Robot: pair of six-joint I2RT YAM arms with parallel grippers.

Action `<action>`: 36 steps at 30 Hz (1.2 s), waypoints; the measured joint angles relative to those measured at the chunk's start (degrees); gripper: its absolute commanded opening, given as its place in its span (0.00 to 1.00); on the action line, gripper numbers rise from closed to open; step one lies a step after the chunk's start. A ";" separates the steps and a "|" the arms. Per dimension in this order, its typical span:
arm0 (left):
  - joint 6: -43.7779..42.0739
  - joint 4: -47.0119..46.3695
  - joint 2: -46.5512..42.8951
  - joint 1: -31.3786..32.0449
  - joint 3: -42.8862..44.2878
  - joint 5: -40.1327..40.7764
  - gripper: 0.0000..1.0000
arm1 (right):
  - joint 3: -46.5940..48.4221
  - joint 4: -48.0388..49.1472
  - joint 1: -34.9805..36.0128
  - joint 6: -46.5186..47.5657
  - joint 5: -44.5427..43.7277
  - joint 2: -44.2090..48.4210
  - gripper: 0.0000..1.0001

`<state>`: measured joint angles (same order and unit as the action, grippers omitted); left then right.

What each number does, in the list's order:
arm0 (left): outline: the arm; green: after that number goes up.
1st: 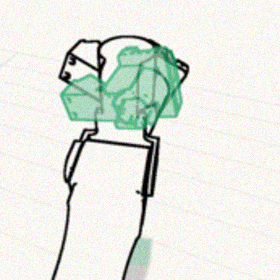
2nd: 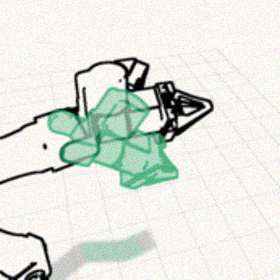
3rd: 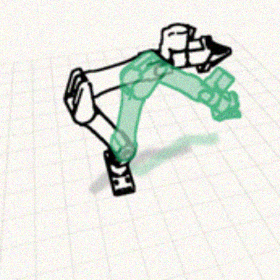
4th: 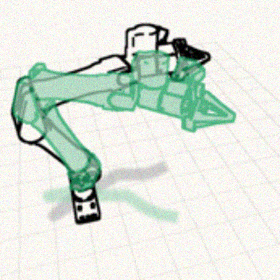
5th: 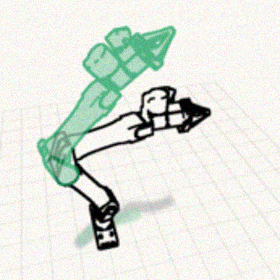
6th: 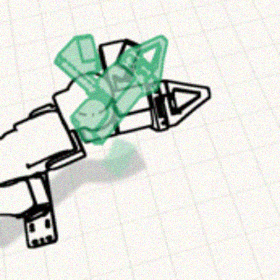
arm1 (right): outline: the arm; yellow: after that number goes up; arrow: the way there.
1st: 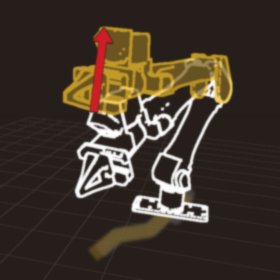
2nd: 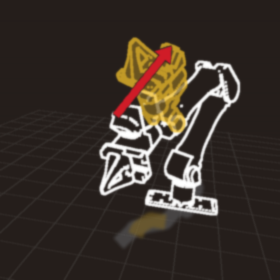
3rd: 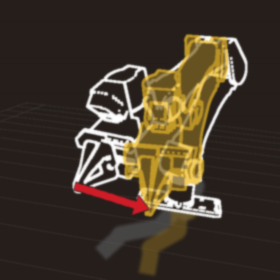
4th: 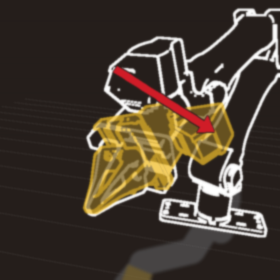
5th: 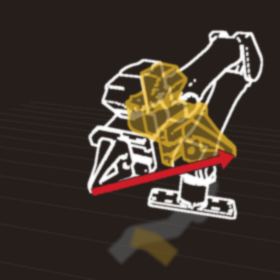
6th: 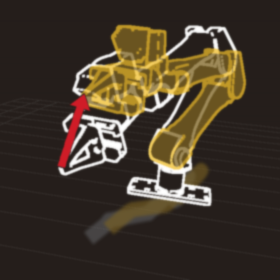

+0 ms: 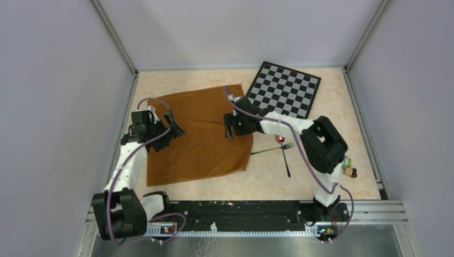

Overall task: Fold the napkin into a case and place the utensils inside
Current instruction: Flatten out the crumpled napkin at the center of the board.

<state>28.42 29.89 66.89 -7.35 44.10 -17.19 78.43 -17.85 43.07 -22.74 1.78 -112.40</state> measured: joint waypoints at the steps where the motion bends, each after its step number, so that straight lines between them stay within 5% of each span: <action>1: -0.02 -0.42 -1.64 0.11 -0.42 -0.96 0.99 | -1.51 0.04 0.15 -0.70 0.98 1.70 0.75; 8: 2.05 -5.53 -5.11 4.04 -6.03 -10.08 0.99 | -23.19 6.80 -5.01 -9.46 11.65 22.03 0.76; 14: 5.20 -8.74 -4.15 10.36 -9.01 -13.46 0.99 | -24.13 13.09 -15.06 -10.34 18.93 16.41 0.75; 26: 10.49 -16.74 -3.06 19.08 -14.67 -14.12 0.99 | -23.80 26.58 -17.11 -12.33 34.05 6.01 0.73; 36: 12.17 -19.61 -2.58 19.08 -14.62 -11.37 0.99 | -40.15 54.75 -16.13 -35.34 47.54 8.61 0.70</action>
<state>40.60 10.28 64.31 11.73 29.47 -28.56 38.28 36.91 26.94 -58.08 49.32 -103.79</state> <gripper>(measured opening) 0.987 0.706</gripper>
